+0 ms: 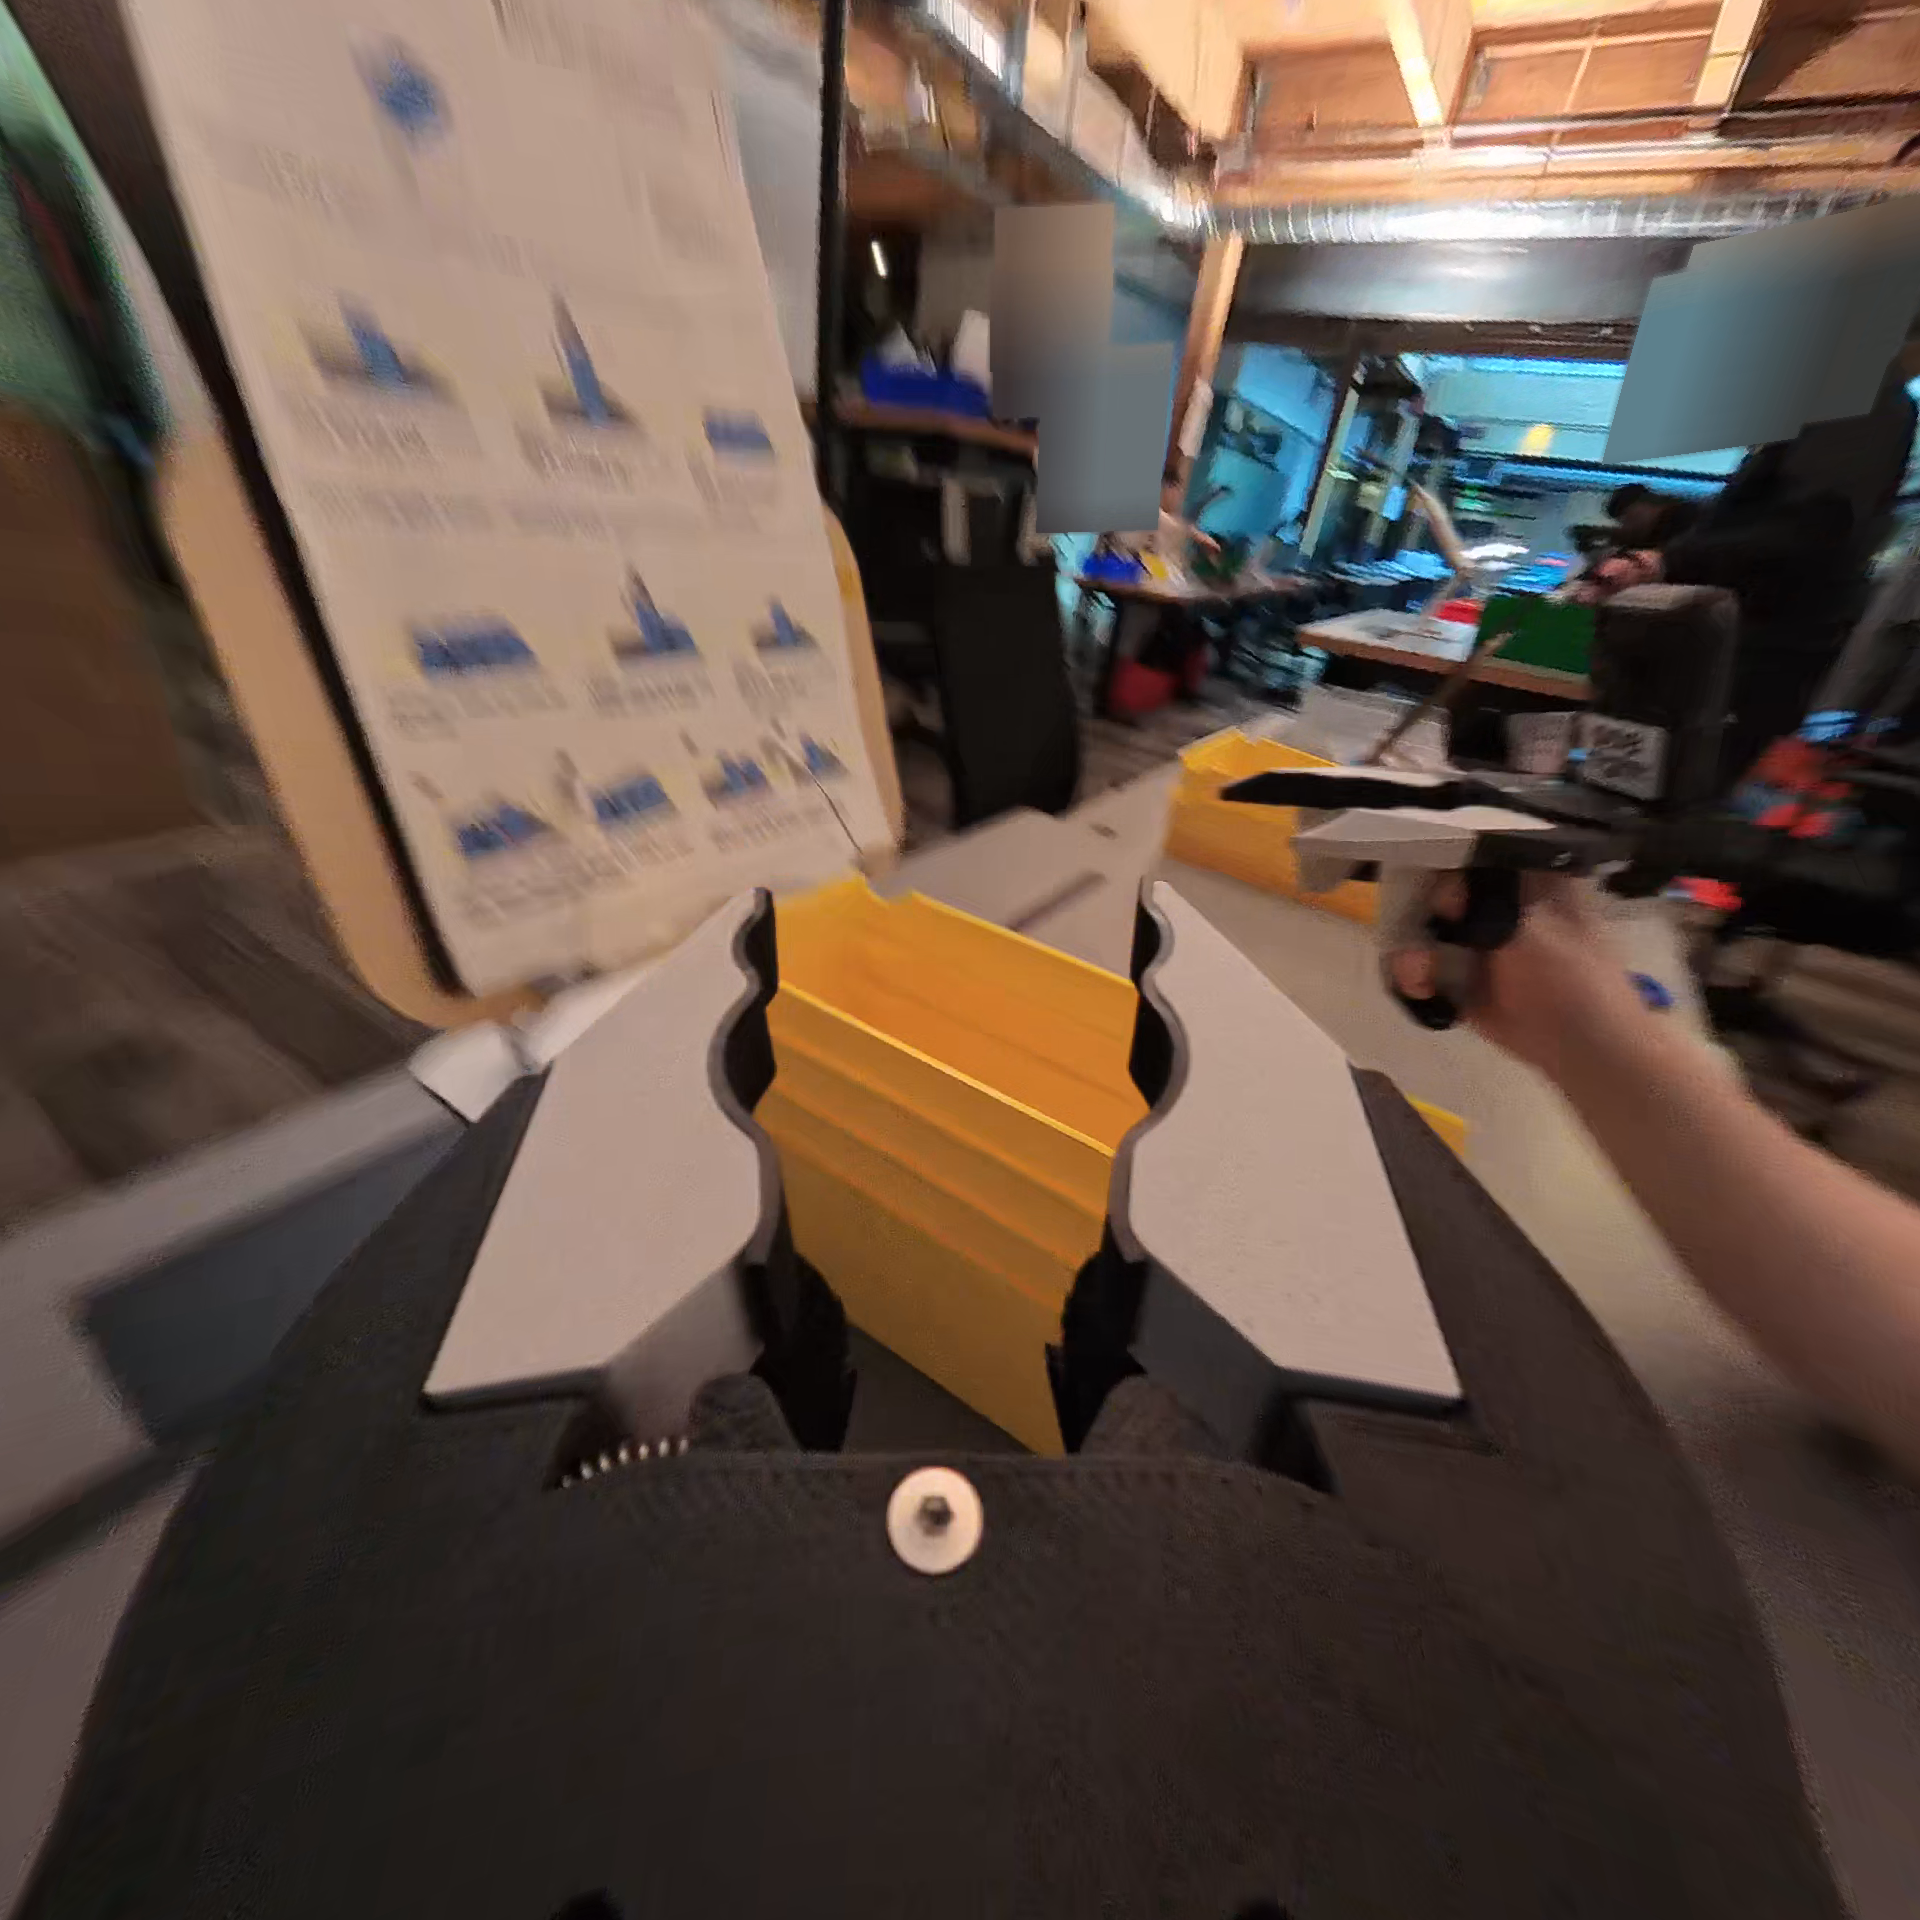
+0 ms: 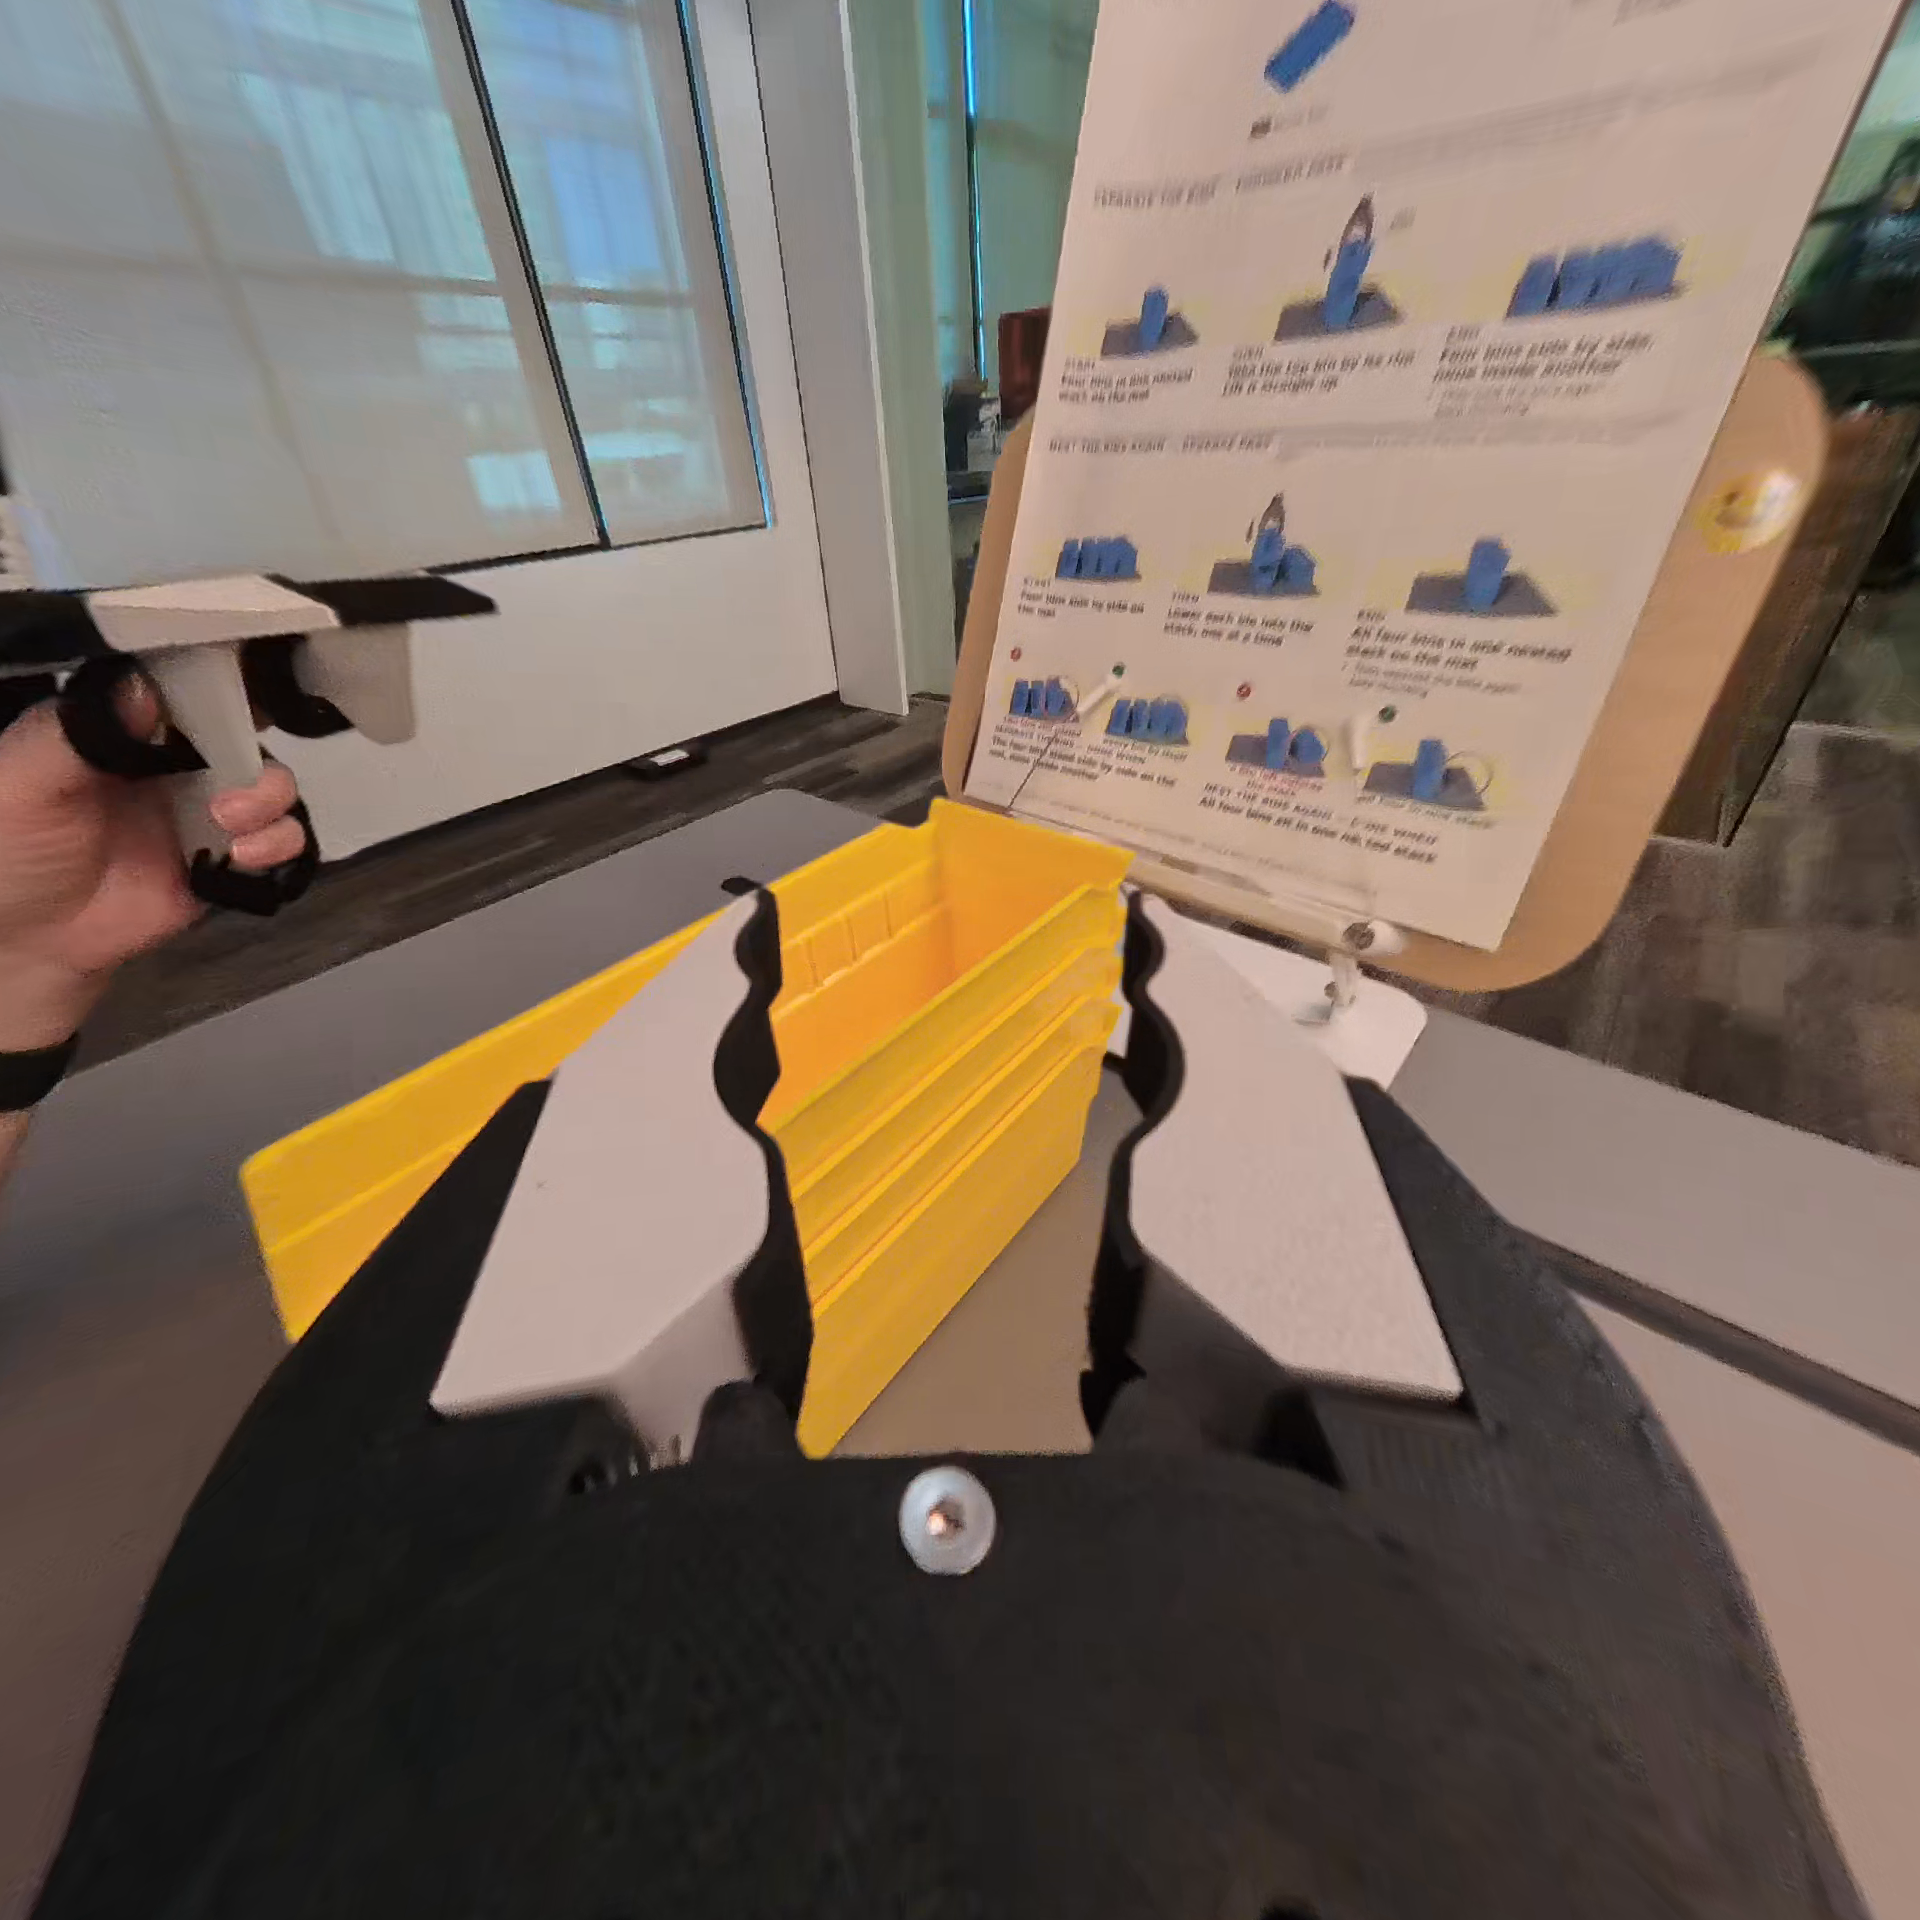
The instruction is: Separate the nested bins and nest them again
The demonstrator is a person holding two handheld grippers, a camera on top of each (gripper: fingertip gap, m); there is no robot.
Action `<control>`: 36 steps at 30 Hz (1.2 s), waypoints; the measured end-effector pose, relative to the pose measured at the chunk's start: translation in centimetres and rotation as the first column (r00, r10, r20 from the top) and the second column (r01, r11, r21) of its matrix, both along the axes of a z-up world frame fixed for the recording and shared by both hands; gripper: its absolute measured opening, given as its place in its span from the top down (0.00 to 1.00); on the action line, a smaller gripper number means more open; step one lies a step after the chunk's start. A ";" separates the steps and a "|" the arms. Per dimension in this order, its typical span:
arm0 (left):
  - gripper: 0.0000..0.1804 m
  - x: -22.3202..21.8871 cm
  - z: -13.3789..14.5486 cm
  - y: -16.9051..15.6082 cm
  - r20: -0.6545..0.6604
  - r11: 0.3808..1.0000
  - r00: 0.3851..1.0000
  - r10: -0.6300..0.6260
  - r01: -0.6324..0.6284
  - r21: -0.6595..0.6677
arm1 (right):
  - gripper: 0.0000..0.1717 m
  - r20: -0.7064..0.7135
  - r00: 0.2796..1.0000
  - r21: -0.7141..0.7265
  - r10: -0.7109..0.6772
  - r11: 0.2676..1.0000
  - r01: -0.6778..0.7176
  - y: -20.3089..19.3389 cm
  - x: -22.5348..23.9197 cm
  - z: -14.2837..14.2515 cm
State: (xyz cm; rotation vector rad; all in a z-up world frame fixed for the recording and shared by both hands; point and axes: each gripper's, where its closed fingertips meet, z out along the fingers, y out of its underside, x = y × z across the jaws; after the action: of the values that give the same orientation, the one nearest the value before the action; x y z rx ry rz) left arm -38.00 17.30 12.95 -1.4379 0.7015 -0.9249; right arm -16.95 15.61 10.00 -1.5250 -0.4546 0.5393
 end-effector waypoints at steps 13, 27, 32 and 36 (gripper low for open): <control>0.58 -5.4 4.7 -2.6 0.037 0.959 0.989 0.142 -0.146 0.244 | 0.30 0.161 0.987 -0.582 -0.001 0.807 0.095 0.2 -7.2 0.9; 0.60 -13.3 5.7 -5.4 0.046 0.986 0.988 0.149 -0.152 0.068 | 0.13 0.680 0.730 -0.712 0.064 0.295 0.637 0.2 -10.6 -9.8; 0.62 -18.0 6.7 -5.5 0.139 0.974 0.970 0.201 -0.213 0.079 | 0.16 0.655 0.756 -0.739 0.010 0.215 0.638 1.2 -10.2 -11.0; 0.63 -17.6 6.3 -5.3 0.142 0.984 0.977 0.160 -0.169 0.052 | 0.18 0.646 0.764 -0.752 -0.001 0.171 0.636 1.6 -9.8 -12.0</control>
State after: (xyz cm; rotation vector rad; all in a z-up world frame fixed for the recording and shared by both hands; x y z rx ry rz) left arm -55.58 11.95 19.22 -1.3410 0.4973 -0.8560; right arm -26.78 17.21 -2.04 -2.9968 -0.0773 -0.0963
